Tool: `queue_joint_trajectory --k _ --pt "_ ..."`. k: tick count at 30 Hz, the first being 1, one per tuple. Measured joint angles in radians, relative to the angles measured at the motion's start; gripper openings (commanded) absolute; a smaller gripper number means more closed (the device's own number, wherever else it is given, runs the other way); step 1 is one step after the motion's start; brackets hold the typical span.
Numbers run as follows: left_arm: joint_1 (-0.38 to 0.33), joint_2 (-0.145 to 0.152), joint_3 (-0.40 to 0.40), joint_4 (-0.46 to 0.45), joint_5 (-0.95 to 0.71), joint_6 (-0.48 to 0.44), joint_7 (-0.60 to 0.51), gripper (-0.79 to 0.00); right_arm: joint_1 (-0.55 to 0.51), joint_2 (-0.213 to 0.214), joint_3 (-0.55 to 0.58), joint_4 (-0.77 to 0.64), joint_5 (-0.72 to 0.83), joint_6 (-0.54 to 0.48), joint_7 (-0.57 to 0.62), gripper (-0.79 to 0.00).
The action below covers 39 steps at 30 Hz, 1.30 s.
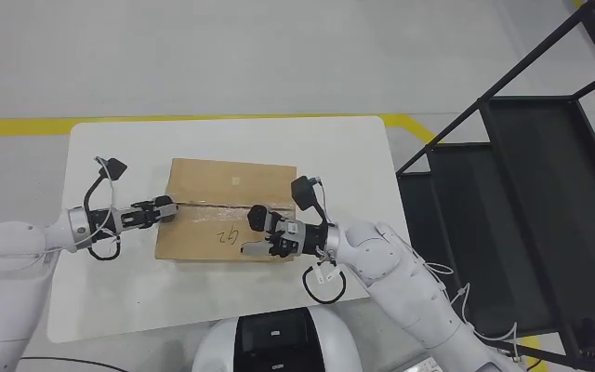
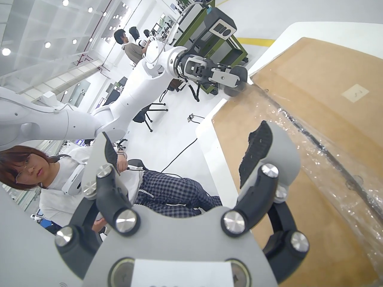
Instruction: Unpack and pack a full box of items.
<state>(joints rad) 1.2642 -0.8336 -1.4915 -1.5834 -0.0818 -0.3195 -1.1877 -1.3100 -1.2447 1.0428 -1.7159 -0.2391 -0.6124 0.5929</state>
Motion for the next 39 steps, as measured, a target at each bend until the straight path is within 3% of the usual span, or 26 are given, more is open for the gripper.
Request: queue_joint_trajectory --k 1,8,24,31,39 --pt "-0.001 0.001 0.001 0.000 0.001 0.000 0.000 -0.785 0.001 0.000 -0.001 0.002 0.001 0.000 -0.001 0.000" --pt "-0.011 0.000 0.016 0.005 -0.048 0.007 -0.017 -0.785 0.005 0.003 -0.006 0.008 0.007 -0.001 -0.005 0.000" --pt "-0.068 -0.018 0.042 0.011 -0.510 0.047 -0.095 -0.785 -0.025 0.020 0.026 0.030 0.020 -0.025 -0.022 0.000" --pt "-0.091 -0.019 0.052 0.094 -0.365 0.008 0.006 -0.785 -0.030 0.025 0.027 0.036 0.026 -0.027 -0.024 0.000" --pt "-0.095 -0.013 0.051 0.129 -0.239 -0.003 0.019 -0.785 -0.031 0.029 0.025 0.038 0.026 -0.023 -0.026 0.000"
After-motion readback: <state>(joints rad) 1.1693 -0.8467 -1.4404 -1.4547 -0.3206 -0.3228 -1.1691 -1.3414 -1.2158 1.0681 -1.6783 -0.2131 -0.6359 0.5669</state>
